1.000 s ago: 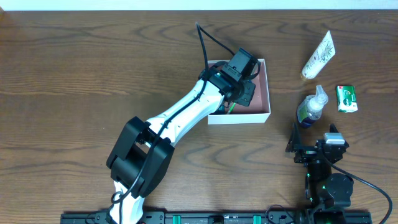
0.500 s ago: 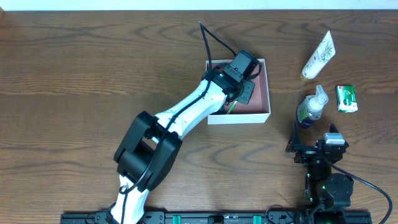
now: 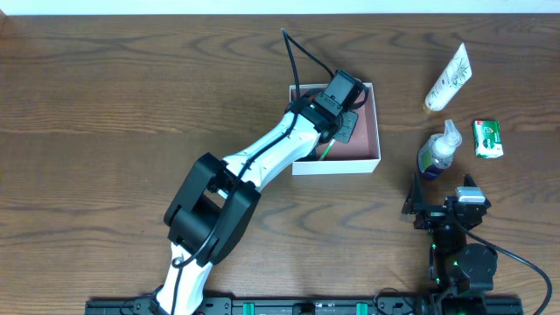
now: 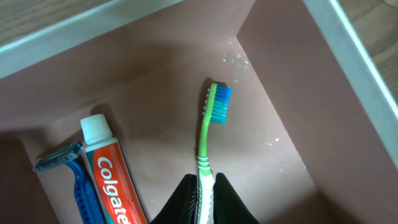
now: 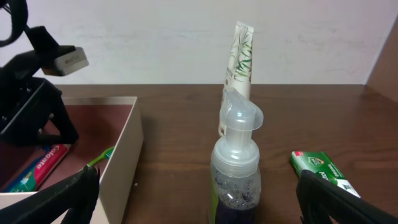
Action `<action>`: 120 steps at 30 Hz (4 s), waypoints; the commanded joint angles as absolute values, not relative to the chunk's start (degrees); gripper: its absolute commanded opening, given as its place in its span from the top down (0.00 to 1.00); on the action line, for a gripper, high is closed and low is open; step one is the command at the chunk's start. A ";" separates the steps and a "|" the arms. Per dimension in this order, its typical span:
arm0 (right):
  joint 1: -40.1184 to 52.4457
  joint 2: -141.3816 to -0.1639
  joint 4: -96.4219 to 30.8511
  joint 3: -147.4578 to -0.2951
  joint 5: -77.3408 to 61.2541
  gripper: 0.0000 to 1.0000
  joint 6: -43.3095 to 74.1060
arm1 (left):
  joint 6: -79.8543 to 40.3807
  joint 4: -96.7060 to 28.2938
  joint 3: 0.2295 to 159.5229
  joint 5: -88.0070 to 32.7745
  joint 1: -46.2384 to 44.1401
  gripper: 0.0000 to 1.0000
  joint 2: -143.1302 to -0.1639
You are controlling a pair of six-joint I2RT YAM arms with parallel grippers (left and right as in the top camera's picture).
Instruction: Pack container
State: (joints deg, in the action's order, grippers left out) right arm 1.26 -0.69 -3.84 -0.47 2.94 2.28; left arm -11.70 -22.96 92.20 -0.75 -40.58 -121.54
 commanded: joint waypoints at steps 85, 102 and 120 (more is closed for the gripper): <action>1.41 -0.38 -4.03 -0.32 2.74 0.01 1.43 | -18.52 -23.68 91.96 9.67 -40.32 0.89 -128.27; 1.41 -0.38 -4.03 -0.32 2.74 0.01 1.43 | -20.32 -23.68 91.96 10.15 -40.32 0.90 -128.27; 1.41 -0.38 -4.03 -0.32 2.74 0.01 1.43 | -20.88 -23.66 91.96 10.17 -40.32 0.92 -128.27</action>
